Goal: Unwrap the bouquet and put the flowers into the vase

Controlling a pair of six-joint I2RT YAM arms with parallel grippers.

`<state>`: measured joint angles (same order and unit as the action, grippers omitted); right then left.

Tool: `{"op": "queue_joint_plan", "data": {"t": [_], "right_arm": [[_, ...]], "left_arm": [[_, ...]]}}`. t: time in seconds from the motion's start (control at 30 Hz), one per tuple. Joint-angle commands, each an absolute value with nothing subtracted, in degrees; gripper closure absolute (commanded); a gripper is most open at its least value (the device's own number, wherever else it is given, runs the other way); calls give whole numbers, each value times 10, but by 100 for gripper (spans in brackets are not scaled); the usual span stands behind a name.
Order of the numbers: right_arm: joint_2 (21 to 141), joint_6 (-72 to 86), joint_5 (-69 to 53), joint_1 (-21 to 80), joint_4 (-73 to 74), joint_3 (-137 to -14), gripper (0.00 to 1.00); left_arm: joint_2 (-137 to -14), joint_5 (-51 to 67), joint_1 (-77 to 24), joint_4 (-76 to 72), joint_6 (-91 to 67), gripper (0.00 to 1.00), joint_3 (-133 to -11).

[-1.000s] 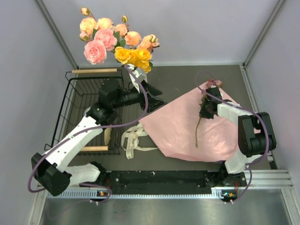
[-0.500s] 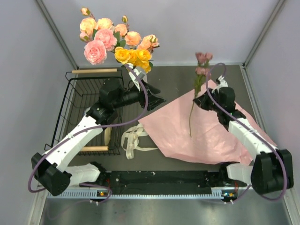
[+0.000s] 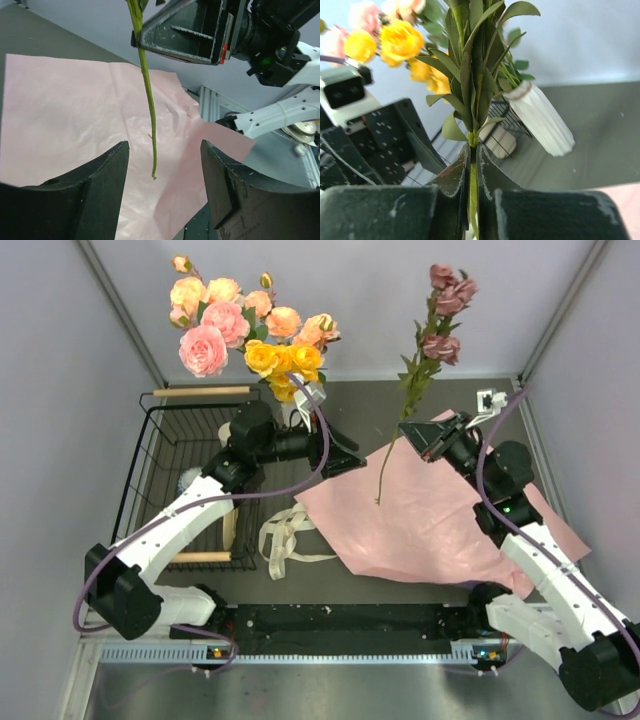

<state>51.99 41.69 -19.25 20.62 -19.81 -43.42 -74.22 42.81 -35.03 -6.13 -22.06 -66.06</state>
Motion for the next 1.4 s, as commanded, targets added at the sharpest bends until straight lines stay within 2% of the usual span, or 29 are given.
{"op": "queue_joint_plan", "data": {"t": [0.0,0.27,0.73,0.83,0.87,0.93,0.97,1.07,1.17,1.37], "right_arm": [[514,470,-184,215,-285,-452,100],[523,486,-185,242,-294,-461,100],[518,505,-181,272,-309,-461,100],[519,503,-187,272,-305,-465,100],[520,496,-192,272,-295,-469,98],[522,481,-207,272,-264,-490,89],[520,468,-205,272,-225,-497,79],[521,436,-230,265,-197,-517,56],[533,413,-264,250,-165,-546,46],[558,500,-388,154,-244,-538,45]], "left_arm": [[-750,510,-360,-178,-287,36,-646],[-766,500,-383,-200,-308,39,-647],[-791,453,-390,-124,-280,56,-678],[-789,455,-390,-122,-272,83,-679],[-788,456,-390,-119,-269,98,-680],[-782,456,-389,-98,-249,100,-686],[-780,456,-389,-87,-240,100,-687],[-766,457,-389,-59,-201,100,-686],[-755,468,-389,-42,-172,100,-685],[-744,482,-389,-42,-165,100,-669]]}}
